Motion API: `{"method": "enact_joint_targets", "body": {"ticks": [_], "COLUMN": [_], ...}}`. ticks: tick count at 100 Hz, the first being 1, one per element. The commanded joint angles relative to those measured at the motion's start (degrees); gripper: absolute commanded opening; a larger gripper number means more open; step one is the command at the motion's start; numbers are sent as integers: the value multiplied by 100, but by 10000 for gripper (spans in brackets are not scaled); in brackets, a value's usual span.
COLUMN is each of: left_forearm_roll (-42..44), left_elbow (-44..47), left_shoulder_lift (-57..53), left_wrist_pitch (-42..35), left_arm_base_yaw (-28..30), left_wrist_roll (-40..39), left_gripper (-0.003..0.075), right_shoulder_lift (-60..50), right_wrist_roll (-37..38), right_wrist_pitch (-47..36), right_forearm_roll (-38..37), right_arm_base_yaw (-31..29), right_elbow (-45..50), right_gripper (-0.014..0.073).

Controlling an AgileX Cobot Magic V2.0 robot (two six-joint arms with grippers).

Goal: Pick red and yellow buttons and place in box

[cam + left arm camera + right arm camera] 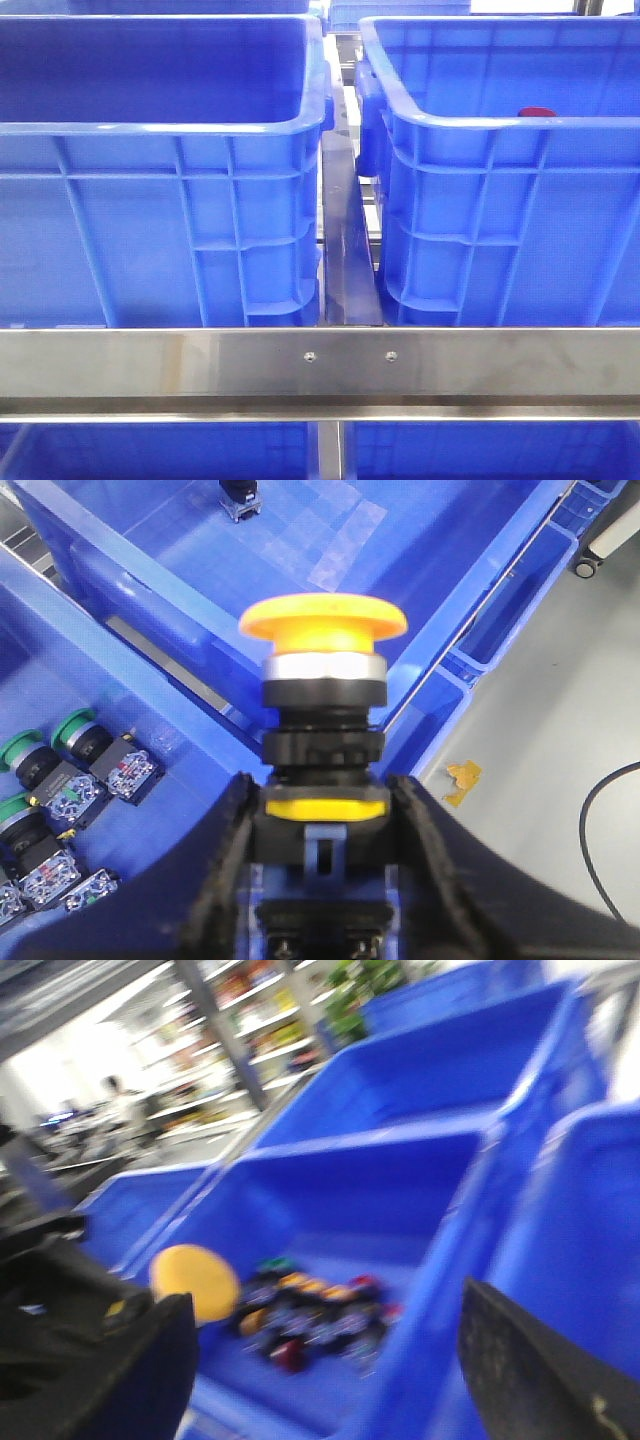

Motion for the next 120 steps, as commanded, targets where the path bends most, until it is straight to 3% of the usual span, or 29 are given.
{"method": "enact_joint_targets", "body": {"ticks": [1, 38, 85, 92, 110, 120], "left_forearm_roll": [-46, -46, -46, -46, -46, -46], "left_elbow": [-181, -181, -181, -181, -181, -181], "left_shoulder_lift": [-190, -190, -190, -190, -190, -190], "left_wrist_pitch": [-360, -360, -339, -339, -330, -309], "left_arm_base_yaw": [-46, -46, -46, -46, -46, -46], "left_wrist_roll": [-9, -9, -9, -9, -9, -9], "left_gripper": [-19, -19, -19, -19, -18, 18], "right_shoulder_lift": [364, 1701, 2577, 2617, 2626, 2626], "right_wrist_roll": [328, 1053, 1183, 1183, 1183, 1183], "right_wrist_pitch": [887, 2442, 2483, 2483, 2506, 2523], "right_forearm_roll": [637, 637, 637, 637, 637, 637], "right_arm_base_yaw": [9, 26, 710, 711, 711, 711], "right_elbow": [-301, -916, -1816, -1823, -1823, -1823], "right_gripper": [562, 562, 556, 500, 212, 116]}}
